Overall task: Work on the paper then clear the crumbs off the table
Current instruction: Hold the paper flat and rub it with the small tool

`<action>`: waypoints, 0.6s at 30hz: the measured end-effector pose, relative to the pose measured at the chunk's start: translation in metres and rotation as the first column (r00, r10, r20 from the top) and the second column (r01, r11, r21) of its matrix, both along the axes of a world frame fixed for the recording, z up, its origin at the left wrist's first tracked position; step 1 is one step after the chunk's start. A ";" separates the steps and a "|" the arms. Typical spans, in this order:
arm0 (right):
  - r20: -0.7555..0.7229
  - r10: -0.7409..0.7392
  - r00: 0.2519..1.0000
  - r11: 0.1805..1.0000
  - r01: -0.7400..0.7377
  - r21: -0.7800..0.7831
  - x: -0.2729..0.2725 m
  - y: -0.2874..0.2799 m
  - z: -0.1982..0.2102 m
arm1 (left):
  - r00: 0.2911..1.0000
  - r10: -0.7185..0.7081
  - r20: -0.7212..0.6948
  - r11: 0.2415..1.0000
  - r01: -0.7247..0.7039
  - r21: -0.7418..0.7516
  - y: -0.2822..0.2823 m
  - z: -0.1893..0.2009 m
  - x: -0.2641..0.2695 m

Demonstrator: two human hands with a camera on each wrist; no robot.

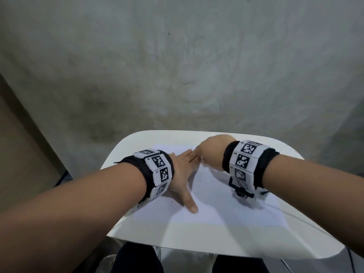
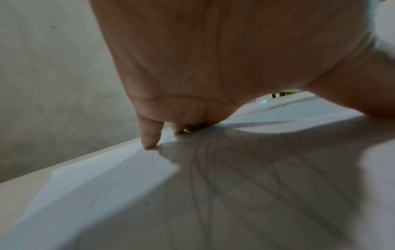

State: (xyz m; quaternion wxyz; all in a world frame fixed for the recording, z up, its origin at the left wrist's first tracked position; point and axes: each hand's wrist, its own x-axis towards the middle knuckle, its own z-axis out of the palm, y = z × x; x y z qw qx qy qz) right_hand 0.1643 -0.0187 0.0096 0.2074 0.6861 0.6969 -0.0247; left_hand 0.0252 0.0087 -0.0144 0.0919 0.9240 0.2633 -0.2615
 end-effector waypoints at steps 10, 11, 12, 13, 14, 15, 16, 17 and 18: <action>-0.397 -0.268 0.878 0.963 0.252 -0.094 0.052 -0.016 0.018 | 0.999 0.006 -0.037 1.000 -0.006 0.017 0.001 -0.001 0.000; -0.510 -0.349 0.786 0.928 0.364 -0.074 0.068 -0.016 0.018 | 0.999 0.005 -0.042 1.000 -0.004 0.018 0.000 0.000 0.000; -0.616 -0.426 0.663 0.875 0.476 -0.093 0.085 -0.017 0.015 | 0.999 0.002 -0.048 1.000 -0.001 0.017 -0.001 0.000 0.001; -0.705 -0.486 0.517 0.814 0.560 -0.152 0.096 -0.019 0.009 | 0.999 0.000 -0.052 1.000 0.000 0.011 -0.001 0.001 0.001; -0.765 -0.518 0.382 0.767 0.603 -0.219 0.103 -0.022 0.000 | 0.998 0.003 -0.056 1.000 -0.003 0.001 -0.001 0.003 0.002; -0.803 -0.522 0.288 0.741 0.619 -0.260 0.106 -0.024 -0.009 | 0.998 0.009 -0.056 1.000 -0.010 -0.014 0.001 0.007 0.002; -0.824 -0.512 0.241 0.733 0.623 -0.273 0.108 -0.025 -0.016 | 0.999 0.014 -0.048 1.000 -0.015 -0.027 0.005 0.010 0.004; -0.837 -0.500 0.224 0.734 0.623 -0.272 0.109 -0.025 -0.020 | 1.000 0.018 -0.024 0.999 -0.019 -0.030 0.010 0.013 0.007; -0.842 -0.490 0.226 0.739 0.619 -0.264 0.109 -0.025 -0.022 | 1.000 0.021 0.010 1.000 -0.021 -0.011 0.015 0.015 0.010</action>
